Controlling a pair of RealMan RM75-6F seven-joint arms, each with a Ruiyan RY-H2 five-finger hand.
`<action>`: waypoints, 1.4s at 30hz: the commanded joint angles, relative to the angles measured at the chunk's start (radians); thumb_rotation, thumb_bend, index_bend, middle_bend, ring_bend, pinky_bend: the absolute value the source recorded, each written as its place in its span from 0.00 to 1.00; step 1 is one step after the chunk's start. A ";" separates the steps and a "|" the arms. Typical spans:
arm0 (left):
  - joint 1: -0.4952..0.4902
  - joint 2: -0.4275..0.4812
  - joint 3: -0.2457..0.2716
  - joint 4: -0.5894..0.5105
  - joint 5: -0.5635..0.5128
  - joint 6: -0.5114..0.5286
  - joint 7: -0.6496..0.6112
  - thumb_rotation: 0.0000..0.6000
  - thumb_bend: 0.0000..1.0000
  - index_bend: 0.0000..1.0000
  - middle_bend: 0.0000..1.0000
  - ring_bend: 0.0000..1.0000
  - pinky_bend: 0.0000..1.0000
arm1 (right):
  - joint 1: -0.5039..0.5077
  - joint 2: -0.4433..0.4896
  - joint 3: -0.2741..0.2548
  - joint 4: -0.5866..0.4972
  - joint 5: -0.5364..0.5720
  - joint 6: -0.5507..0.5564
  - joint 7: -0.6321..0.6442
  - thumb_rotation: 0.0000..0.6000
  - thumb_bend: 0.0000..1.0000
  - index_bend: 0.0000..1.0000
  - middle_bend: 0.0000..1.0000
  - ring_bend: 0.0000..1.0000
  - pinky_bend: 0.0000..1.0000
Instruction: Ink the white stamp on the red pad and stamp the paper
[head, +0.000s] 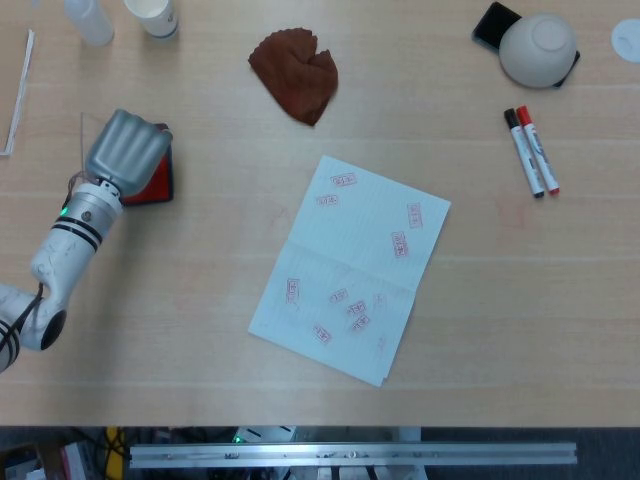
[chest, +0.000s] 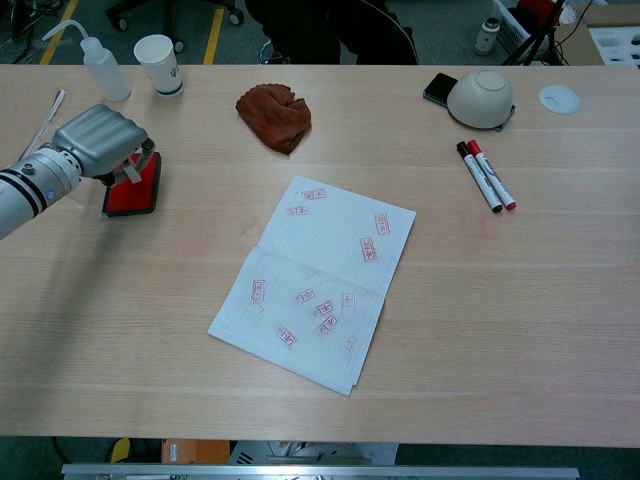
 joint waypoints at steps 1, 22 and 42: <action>0.001 0.043 -0.016 -0.068 0.009 0.036 0.000 1.00 0.31 0.58 1.00 1.00 1.00 | 0.000 0.000 0.001 0.003 0.001 0.001 0.005 1.00 0.28 0.16 0.27 0.17 0.29; -0.017 0.166 -0.016 -0.644 0.122 0.146 0.242 1.00 0.31 0.58 1.00 1.00 1.00 | 0.012 -0.002 0.001 0.030 -0.004 -0.022 0.029 1.00 0.28 0.16 0.27 0.17 0.29; -0.048 -0.058 -0.026 -0.537 0.145 0.134 0.369 1.00 0.31 0.58 1.00 1.00 1.00 | 0.017 -0.003 0.002 0.043 0.011 -0.040 0.033 1.00 0.28 0.16 0.27 0.17 0.29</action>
